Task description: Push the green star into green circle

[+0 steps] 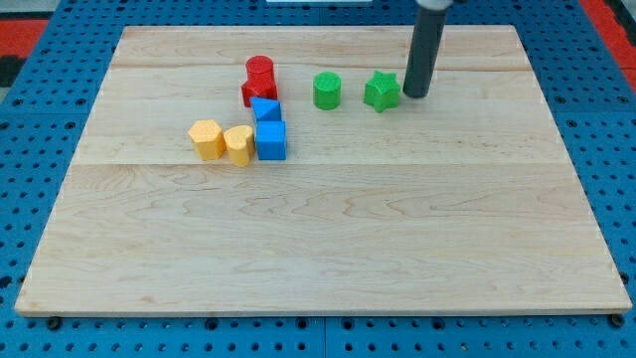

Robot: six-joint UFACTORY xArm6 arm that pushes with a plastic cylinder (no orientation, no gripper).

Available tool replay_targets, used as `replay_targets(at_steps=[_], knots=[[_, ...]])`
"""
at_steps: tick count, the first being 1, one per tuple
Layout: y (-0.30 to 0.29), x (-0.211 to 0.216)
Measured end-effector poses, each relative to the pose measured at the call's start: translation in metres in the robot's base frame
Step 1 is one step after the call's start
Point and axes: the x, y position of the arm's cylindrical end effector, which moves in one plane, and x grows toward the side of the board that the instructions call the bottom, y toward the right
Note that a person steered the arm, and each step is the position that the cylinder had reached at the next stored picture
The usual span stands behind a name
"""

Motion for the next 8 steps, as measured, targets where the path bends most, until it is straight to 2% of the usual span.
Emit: replay_targets(at_steps=[1,2,3,4,8], knots=[[-0.022,-0.016],[0.013,-0.051],[-0.030,-0.054],[-0.036,-0.066],[-0.098,-0.061]])
